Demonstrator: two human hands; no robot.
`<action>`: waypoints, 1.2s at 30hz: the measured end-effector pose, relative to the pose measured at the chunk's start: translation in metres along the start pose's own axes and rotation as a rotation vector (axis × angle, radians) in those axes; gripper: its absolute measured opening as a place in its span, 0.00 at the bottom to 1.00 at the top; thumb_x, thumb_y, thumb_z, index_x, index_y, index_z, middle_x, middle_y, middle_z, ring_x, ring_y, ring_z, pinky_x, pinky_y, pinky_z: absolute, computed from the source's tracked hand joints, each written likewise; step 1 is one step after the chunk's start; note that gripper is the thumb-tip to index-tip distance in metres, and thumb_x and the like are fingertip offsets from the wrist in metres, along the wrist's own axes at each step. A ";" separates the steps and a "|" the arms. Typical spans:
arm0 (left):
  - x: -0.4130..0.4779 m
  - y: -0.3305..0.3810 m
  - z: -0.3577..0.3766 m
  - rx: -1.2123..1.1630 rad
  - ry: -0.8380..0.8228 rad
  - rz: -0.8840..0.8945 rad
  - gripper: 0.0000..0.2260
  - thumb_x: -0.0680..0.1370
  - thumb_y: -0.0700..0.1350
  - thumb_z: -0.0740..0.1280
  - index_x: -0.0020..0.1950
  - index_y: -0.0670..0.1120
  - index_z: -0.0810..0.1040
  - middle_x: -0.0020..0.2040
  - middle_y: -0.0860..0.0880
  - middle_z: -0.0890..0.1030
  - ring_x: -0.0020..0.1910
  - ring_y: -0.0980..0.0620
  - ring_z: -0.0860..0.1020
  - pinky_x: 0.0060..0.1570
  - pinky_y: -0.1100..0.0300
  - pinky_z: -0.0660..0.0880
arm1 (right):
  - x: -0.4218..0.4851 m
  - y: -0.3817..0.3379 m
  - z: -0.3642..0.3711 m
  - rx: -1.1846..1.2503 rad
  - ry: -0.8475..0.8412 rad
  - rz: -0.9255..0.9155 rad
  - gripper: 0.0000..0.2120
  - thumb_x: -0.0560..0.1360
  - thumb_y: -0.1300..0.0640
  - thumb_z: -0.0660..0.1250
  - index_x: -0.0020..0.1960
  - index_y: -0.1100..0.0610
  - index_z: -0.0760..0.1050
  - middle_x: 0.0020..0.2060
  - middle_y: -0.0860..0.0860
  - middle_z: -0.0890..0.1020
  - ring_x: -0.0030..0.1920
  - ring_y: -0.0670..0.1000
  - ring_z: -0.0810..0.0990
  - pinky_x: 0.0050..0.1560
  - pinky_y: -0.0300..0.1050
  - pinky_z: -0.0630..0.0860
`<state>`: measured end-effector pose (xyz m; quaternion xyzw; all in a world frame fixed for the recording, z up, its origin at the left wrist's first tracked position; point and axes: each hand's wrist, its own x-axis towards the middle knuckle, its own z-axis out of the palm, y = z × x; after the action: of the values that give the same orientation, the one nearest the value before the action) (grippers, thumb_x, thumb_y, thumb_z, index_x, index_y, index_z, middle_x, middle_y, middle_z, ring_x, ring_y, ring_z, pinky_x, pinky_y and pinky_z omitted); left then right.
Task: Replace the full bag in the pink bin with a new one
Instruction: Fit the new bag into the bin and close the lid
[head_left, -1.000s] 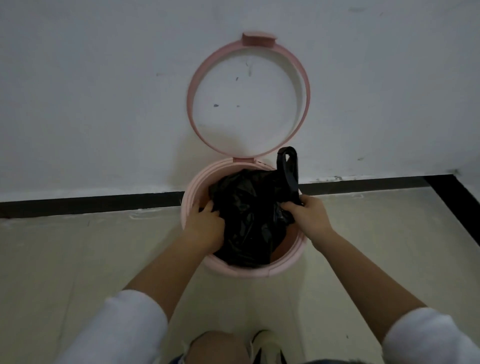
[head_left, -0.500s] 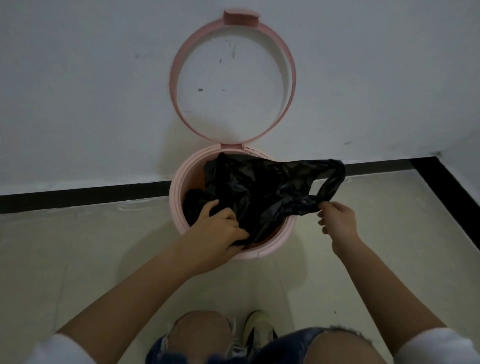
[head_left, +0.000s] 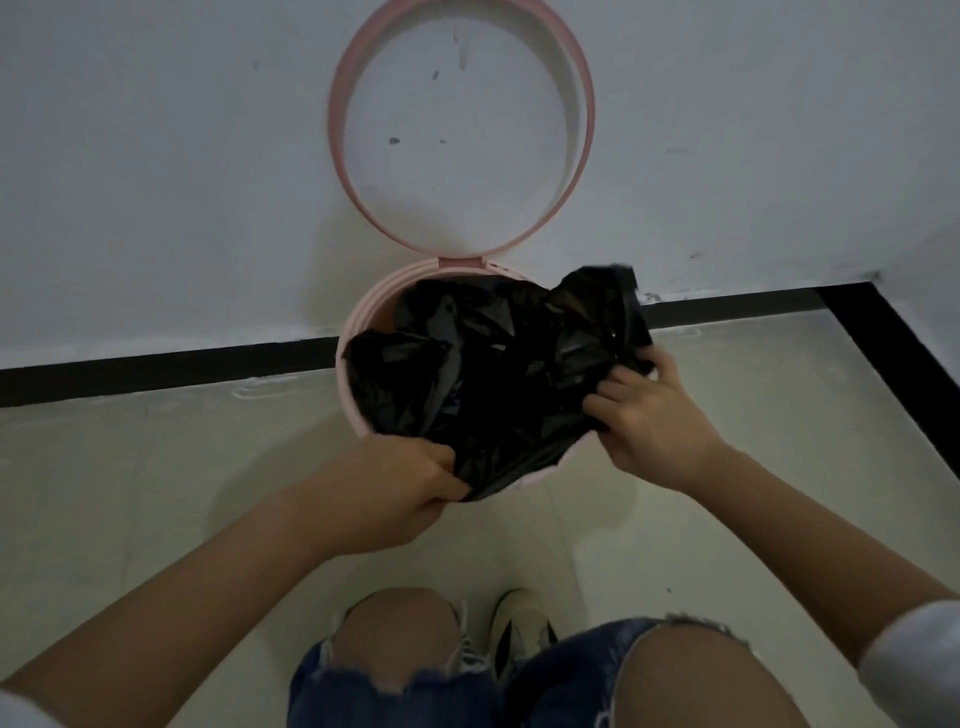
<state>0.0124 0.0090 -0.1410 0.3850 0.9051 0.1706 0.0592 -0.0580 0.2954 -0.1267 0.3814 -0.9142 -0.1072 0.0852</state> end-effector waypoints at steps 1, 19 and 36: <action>-0.007 -0.004 0.002 -0.008 -0.013 -0.025 0.13 0.74 0.46 0.61 0.49 0.54 0.84 0.39 0.53 0.82 0.36 0.52 0.81 0.29 0.61 0.74 | -0.010 0.003 0.006 0.051 -0.045 0.023 0.05 0.61 0.61 0.69 0.35 0.55 0.76 0.31 0.50 0.78 0.39 0.56 0.80 0.55 0.52 0.64; -0.041 -0.063 -0.025 -1.168 0.644 -1.250 0.10 0.79 0.43 0.61 0.56 0.40 0.77 0.46 0.43 0.83 0.40 0.46 0.81 0.39 0.56 0.76 | 0.025 0.048 -0.036 1.041 -0.459 0.866 0.09 0.75 0.55 0.66 0.45 0.59 0.82 0.42 0.55 0.87 0.47 0.52 0.84 0.47 0.49 0.78; 0.038 -0.077 -0.048 -0.523 0.630 -1.092 0.09 0.78 0.44 0.61 0.45 0.42 0.79 0.38 0.48 0.85 0.36 0.50 0.83 0.46 0.57 0.78 | 0.097 0.006 0.008 0.830 0.036 0.621 0.25 0.75 0.53 0.66 0.71 0.54 0.65 0.63 0.53 0.78 0.63 0.55 0.76 0.60 0.45 0.71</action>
<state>-0.0773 -0.0262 -0.1221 -0.2220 0.8727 0.4332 -0.0385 -0.1311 0.2310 -0.1258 0.0957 -0.9482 0.3013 -0.0300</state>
